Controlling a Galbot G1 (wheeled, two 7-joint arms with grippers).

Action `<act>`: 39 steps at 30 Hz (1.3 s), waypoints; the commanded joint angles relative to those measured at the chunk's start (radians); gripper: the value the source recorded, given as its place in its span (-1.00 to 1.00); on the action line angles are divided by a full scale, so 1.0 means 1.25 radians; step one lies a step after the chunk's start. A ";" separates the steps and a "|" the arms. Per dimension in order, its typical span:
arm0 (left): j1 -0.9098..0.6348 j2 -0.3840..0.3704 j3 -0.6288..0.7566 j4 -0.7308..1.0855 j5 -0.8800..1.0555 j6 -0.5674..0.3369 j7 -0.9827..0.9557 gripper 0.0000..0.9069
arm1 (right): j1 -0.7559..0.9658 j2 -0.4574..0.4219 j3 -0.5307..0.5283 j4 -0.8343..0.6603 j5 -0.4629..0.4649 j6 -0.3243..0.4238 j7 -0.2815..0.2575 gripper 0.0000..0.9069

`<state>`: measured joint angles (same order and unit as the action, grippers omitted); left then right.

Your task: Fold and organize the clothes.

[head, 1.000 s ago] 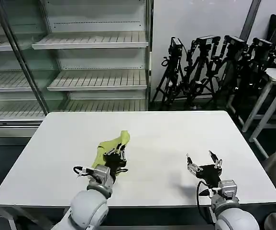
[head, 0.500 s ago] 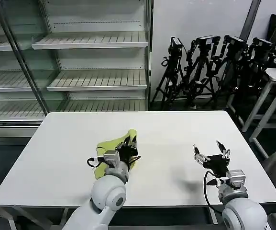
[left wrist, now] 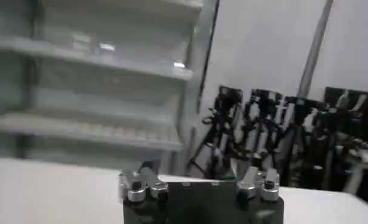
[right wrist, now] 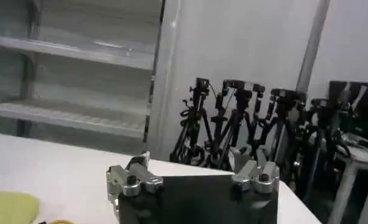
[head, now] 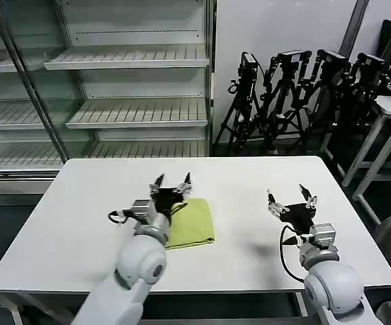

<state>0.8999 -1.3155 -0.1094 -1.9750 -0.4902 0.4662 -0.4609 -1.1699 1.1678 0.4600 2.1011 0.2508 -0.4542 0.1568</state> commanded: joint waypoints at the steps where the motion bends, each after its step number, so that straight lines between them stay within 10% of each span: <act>1: 0.193 0.111 -0.312 0.017 0.254 -0.158 0.337 1.00 | 0.106 0.047 -0.099 -0.125 -0.065 0.085 0.005 1.00; 13: 0.354 0.062 -0.493 0.021 0.292 -0.292 0.454 1.00 | 0.142 0.064 -0.131 -0.187 -0.086 0.107 0.004 1.00; 39: 0.354 0.012 -0.493 -0.001 0.352 -0.354 0.518 1.00 | 0.126 0.063 -0.125 -0.163 -0.173 0.127 -0.002 1.00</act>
<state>1.3222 -1.2900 -0.7090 -1.9647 -0.0972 0.0544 0.1608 -1.0134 1.2438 0.3097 1.8938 0.0716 -0.3070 0.1546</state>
